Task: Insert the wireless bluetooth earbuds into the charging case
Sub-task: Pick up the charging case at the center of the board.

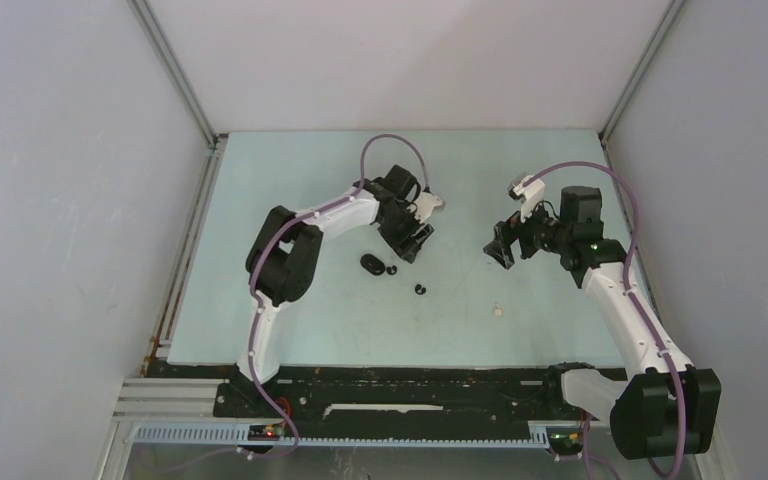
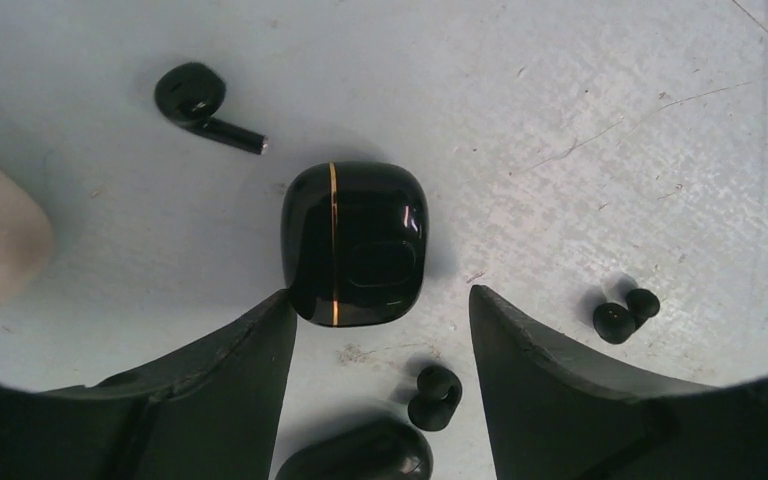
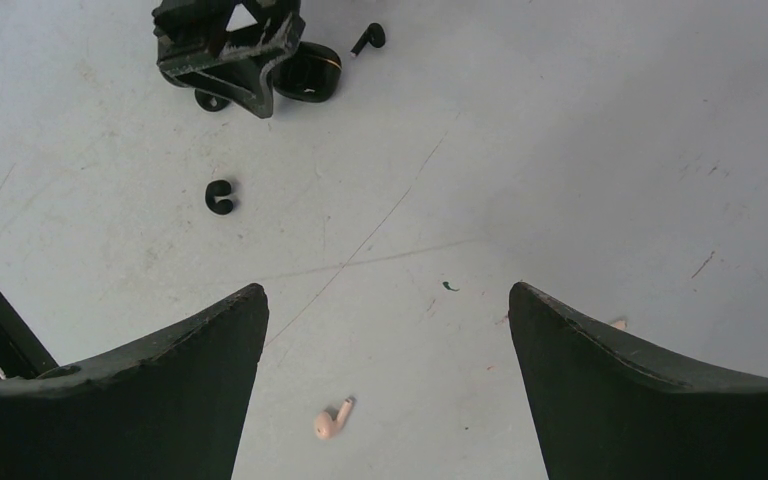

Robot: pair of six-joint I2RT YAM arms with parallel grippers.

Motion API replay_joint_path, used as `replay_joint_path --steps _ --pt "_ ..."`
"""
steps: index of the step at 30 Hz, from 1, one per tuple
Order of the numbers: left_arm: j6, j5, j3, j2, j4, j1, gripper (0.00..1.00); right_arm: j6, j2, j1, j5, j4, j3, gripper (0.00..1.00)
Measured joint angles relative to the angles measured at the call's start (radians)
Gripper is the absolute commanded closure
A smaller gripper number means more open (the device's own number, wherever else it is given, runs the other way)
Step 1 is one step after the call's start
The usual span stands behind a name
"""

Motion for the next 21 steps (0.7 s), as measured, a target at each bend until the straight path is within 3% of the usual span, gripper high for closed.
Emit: replay_joint_path --steps 10,21 --pt "-0.019 -0.232 0.003 0.004 0.019 -0.077 0.36 0.000 0.000 -0.005 0.000 -0.005 0.000 0.08" --pt "-0.030 -0.269 0.003 0.005 0.055 -0.105 0.41 0.000 0.001 -0.006 0.000 -0.005 0.000 0.08"
